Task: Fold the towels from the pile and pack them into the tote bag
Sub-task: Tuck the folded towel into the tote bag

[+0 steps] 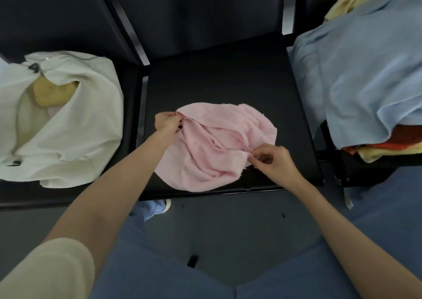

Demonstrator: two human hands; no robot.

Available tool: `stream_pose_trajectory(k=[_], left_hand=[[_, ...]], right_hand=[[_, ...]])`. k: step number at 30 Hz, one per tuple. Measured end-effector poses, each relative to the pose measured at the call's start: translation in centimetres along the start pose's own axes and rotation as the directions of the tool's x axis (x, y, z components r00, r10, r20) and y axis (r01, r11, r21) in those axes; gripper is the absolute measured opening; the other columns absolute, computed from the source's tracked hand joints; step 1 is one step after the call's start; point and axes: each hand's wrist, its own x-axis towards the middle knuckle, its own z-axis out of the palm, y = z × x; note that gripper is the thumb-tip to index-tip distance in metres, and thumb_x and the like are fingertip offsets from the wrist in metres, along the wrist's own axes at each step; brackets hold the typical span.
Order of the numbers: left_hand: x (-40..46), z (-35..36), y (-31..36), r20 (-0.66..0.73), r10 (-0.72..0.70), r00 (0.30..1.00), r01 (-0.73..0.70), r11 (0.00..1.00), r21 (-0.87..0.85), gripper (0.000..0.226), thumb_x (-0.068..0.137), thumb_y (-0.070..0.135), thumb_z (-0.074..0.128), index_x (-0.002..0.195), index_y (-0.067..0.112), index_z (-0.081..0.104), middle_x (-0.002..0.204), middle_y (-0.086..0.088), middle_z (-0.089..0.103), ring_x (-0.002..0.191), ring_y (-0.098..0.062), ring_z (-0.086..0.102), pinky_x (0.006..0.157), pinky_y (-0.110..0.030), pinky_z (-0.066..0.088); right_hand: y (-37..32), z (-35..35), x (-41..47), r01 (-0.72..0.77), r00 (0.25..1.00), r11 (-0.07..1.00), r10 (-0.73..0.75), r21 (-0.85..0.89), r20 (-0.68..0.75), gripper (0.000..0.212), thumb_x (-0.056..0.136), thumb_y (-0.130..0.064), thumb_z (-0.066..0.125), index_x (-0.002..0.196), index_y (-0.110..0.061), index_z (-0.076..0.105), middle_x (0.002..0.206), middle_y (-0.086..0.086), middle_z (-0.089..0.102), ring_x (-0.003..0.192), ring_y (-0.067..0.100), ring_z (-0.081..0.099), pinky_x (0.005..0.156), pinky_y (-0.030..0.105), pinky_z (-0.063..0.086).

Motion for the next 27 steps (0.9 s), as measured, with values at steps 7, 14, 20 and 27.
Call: stream_pose_trajectory(k=[7,14,20,27], left_hand=[[-0.3,0.2,1.0,-0.032,0.063,0.998,-0.063,0.998,-0.005,0.007,0.087,0.014,0.068,0.088,0.016,0.062,0.092,-0.006,0.067,0.085,-0.020,0.065,0.071,-0.030,0.055],[-2.0,-3.8,3.5,-0.105,0.563,0.819,-0.513,0.803,0.304,0.012,0.090,0.003,0.056,0.091,0.012,0.048,0.084,-0.004,0.054,0.077,-0.015,0.053,0.062,-0.013,0.040],[-3.9,-7.8,6.2,0.159,0.662,0.732,-0.631,0.572,0.524,0.006,0.079,0.003,0.068,0.083,0.006,0.064,0.084,-0.005,0.064,0.088,-0.014,0.057,0.070,-0.027,0.042],[-9.9,-12.0,11.4,-0.104,0.803,0.587,-0.774,0.594,0.222,0.015,0.087,0.005,0.054,0.077,0.010,0.065,0.070,-0.006,0.067,0.052,-0.018,0.065,0.047,-0.030,0.055]], right_hand=[[-0.7,-0.7,-0.5,0.031,0.999,0.998,-0.033,-0.057,-0.040,0.004,0.081,-0.011,0.074,0.078,-0.009,0.073,0.080,-0.004,0.067,0.069,0.013,0.063,0.067,0.024,0.054],[-4.1,-5.6,-0.9,0.072,0.944,0.944,-0.168,-0.321,-0.283,0.012,0.073,-0.002,0.074,0.070,-0.008,0.064,0.070,0.000,0.060,0.058,0.015,0.055,0.056,0.014,0.045],[-9.0,-9.0,0.0,0.014,0.879,0.864,-0.251,-0.504,-0.406,0.004,0.074,-0.003,0.068,0.072,-0.003,0.065,0.069,0.007,0.061,0.058,0.022,0.055,0.059,0.033,0.049],[-16.0,-12.0,0.0,0.065,0.777,0.871,-0.350,-0.487,-0.523,0.003,0.077,-0.004,0.069,0.074,-0.002,0.069,0.062,0.006,0.062,0.058,0.022,0.057,0.060,0.032,0.049]])
